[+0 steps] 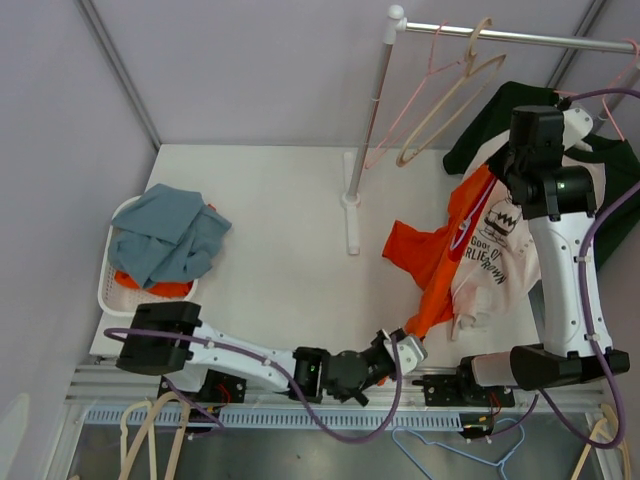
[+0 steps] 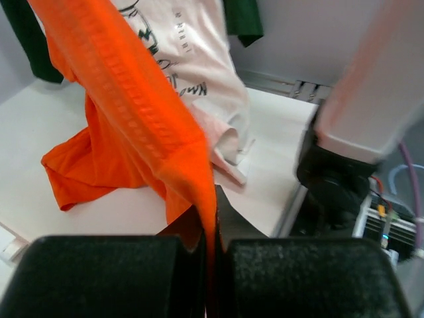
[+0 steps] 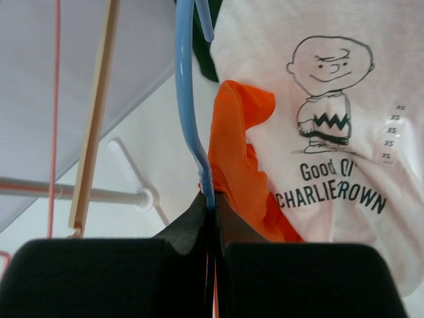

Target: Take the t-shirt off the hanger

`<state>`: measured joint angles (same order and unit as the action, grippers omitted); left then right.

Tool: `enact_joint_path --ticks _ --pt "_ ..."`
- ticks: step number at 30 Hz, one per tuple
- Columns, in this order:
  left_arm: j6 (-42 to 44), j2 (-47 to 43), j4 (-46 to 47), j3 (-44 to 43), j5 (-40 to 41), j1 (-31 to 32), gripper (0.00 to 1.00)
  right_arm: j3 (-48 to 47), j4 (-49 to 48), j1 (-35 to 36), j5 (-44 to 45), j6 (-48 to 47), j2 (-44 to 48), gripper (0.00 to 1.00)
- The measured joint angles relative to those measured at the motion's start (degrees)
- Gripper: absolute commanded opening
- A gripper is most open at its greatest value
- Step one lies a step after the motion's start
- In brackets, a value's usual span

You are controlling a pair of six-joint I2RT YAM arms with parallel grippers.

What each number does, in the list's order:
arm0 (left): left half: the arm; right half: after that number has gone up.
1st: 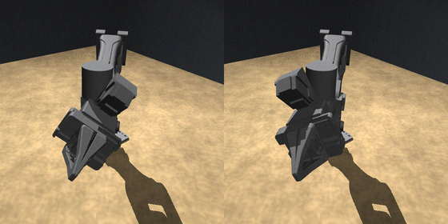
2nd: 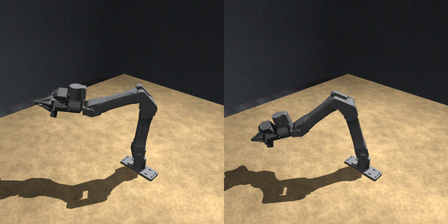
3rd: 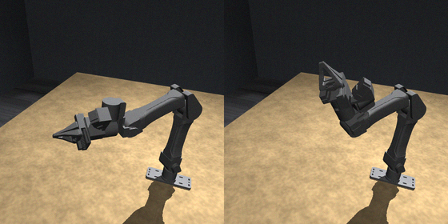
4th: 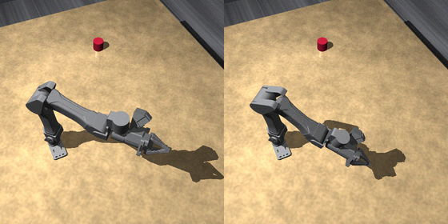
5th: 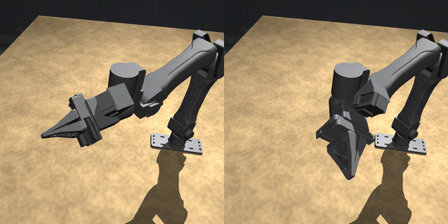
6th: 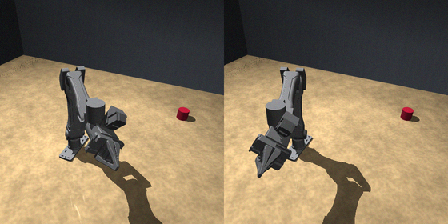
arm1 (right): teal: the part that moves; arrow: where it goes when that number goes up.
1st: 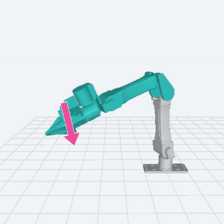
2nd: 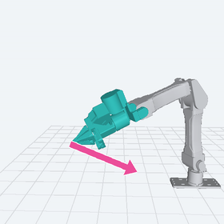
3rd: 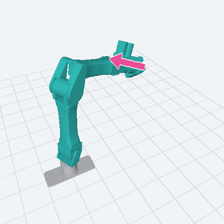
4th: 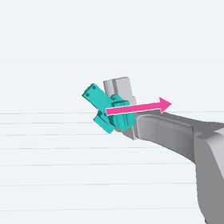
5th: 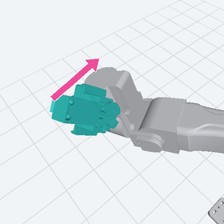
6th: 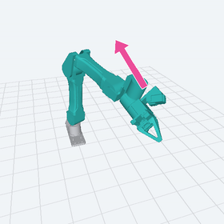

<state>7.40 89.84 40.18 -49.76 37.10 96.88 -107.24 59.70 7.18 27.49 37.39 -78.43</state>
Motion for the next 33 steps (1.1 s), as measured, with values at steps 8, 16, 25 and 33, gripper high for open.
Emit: enact_joint_path --ticks 8,16,25,33 --pt "-11.7 11.3 -25.5 -26.9 -11.4 -21.0 0.01 4.2 0.7 0.9 -8.9 -1.7 7.9 0.0" --pt "-19.1 19.3 -44.2 -45.5 -18.4 -33.1 0.01 -1.2 6.0 0.7 -21.9 -7.1 8.7 0.0" --pt "-20.8 8.3 -50.2 -26.3 -20.5 -24.3 0.01 2.4 -2.4 0.6 -14.7 -18.1 12.8 0.0" --pt "-17.7 -12.1 -55.8 -25.4 -20.2 -17.6 0.01 4.4 -15.2 0.4 -11.0 -25.7 6.1 0.0"
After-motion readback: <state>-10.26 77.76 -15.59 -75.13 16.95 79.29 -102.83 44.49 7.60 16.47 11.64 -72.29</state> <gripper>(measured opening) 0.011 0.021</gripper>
